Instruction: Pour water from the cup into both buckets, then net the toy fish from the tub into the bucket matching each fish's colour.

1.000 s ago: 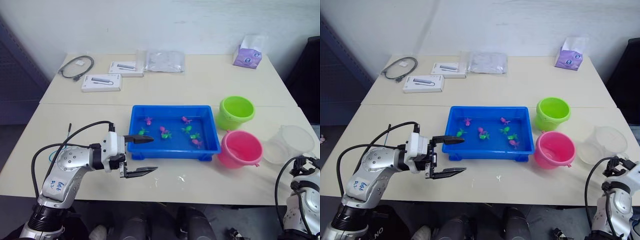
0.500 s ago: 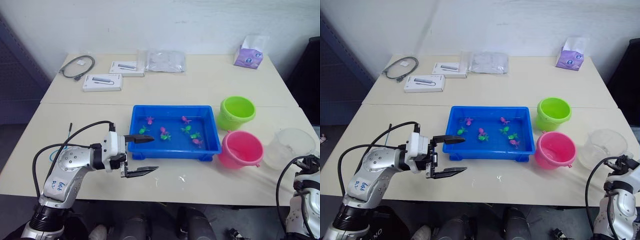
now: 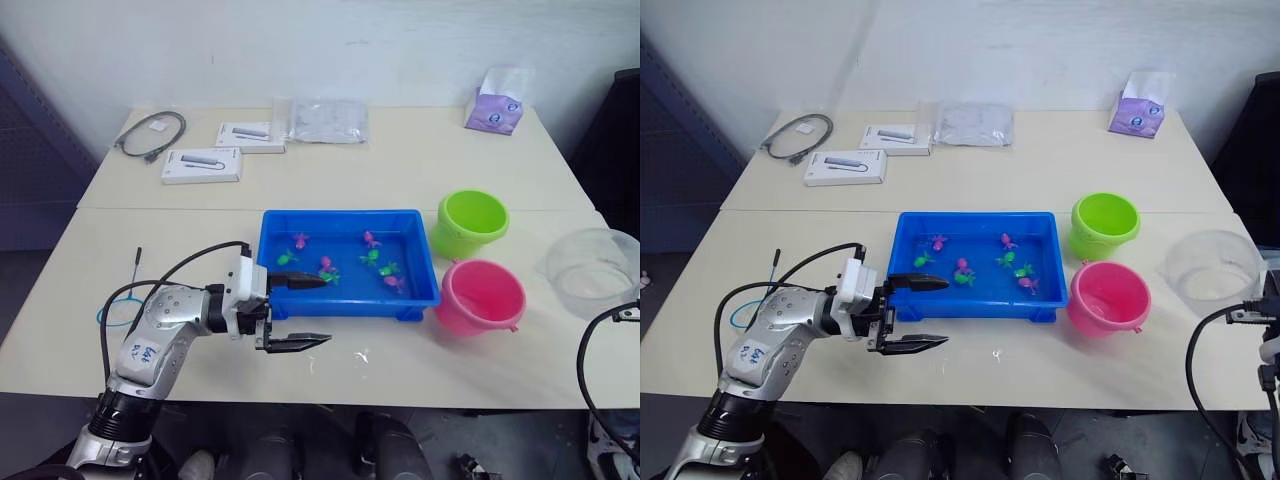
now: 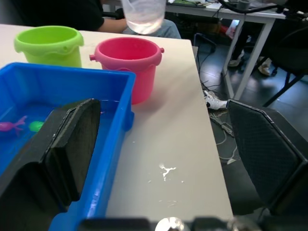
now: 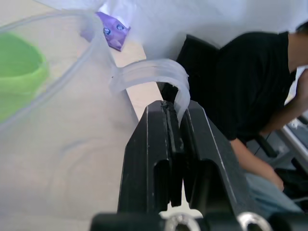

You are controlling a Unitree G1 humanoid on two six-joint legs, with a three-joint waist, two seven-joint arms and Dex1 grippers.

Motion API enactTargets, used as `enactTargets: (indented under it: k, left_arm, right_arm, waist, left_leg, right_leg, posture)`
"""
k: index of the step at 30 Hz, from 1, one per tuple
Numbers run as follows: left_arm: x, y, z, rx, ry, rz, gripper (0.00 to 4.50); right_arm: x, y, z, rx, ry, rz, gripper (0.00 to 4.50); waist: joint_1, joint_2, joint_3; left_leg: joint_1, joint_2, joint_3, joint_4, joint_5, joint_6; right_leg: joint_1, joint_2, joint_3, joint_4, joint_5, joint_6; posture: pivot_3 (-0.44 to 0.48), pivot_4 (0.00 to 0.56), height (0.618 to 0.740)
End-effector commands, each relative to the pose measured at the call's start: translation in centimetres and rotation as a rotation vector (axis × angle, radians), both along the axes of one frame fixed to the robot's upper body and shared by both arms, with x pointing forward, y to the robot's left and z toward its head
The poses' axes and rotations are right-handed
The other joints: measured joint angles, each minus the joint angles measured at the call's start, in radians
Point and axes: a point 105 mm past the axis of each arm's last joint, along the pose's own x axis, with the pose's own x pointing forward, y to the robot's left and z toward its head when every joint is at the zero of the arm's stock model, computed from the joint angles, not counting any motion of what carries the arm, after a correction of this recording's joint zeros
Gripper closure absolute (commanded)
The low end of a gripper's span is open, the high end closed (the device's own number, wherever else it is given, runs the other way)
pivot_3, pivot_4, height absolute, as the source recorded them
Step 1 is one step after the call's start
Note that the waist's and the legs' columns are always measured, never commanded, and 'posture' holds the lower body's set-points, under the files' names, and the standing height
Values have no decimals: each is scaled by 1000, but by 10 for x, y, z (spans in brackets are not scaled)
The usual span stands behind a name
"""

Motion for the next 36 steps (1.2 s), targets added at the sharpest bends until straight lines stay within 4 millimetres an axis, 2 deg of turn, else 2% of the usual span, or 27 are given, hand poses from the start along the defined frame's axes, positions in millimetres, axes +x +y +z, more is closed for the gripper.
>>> enactTargets:
  k: [1,6,11,23,36]
  left_arm:
    - [0,-4,7,-20,-29,-27,0]
    - [2,-5,8,-25,-31,-30,0]
    - [4,-7,9,-35,-40,-26,0]
    - [4,-11,9,-54,-52,-2,0]
    - [6,-14,9,-64,-64,-2,0]
  right_arm:
    - [2,18,23,-185,0,44,4437]
    - [4,25,29,-340,28,47,4437]
    - [5,30,22,-428,54,77,4437]
    - [5,27,17,-563,49,69,4437]
    - [3,30,12,-632,27,86,4437]
  waist:
    - [3,-1,0]
    - [18,-2,1]
    - [20,-3,2]
    - [19,-4,2]
    - [19,-4,2]
  left_leg:
    - [-1,0,2,0,0,0]
    - [-2,1,7,0,0,0]
    - [-2,1,8,0,0,0]
    - [-1,1,9,0,0,0]
    - [0,1,10,0,0,0]
  right_leg:
    - [-3,1,2,1,0,0]
    - [-5,3,5,1,0,1]
    - [-6,3,6,0,1,2]
    - [-6,4,8,1,1,2]
    - [-6,4,8,2,1,2]
  posture:
    - [0,150,740]
    - [0,150,740]
    - [0,150,740]
    - [0,150,740]
    - [0,150,740]
